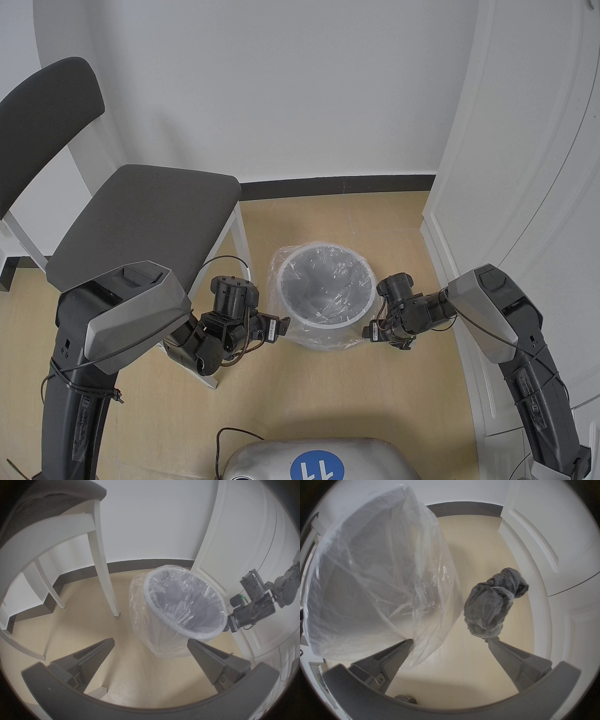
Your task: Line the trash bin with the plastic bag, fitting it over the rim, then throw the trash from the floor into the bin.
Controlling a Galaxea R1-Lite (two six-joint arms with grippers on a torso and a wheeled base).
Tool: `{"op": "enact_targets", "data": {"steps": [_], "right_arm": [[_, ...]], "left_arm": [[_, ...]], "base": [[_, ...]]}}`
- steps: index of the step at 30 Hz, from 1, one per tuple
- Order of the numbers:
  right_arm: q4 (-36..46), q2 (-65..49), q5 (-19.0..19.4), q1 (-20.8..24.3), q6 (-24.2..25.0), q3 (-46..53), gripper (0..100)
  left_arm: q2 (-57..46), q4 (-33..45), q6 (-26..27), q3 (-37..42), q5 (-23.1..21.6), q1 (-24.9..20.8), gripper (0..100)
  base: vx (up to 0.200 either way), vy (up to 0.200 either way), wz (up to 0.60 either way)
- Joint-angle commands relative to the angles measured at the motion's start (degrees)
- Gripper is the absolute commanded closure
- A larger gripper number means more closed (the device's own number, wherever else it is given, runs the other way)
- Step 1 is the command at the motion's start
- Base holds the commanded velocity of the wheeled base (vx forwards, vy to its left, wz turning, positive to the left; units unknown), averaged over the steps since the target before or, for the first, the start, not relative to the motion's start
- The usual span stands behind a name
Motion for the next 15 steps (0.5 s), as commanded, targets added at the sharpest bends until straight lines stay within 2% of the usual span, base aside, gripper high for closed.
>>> {"op": "enact_targets", "data": {"steps": [1, 4, 9, 15], "right_arm": [[-2.11, -2.98, -1.66, -0.07, -0.58, 4.47, 0], [-5.54, -5.62, 0.01, -0.34, -1.72, 9.75, 0], [-13.89, -13.00, 3.44, -1.66, -7.61, 21.61, 0], [-18.29, -19.07, 5.73, -2.80, -11.13, 28.38, 0]], "left_arm": [[-3.99, -3.07, -0.35, 5.62, -0.18, -1.06, 0], [-5.22, -5.18, -0.79, 8.87, -0.18, -1.76, 0], [-6.28, -14.32, -1.93, 15.72, 0.26, -2.99, 0], [-7.60, -17.14, -2.02, 18.89, 0.35, -2.99, 0]], "base": [[0.000, 0.000, 0.00], [0.000, 0.000, 0.00], [0.000, 0.000, 0.00], [0.000, 0.000, 0.00]]}}
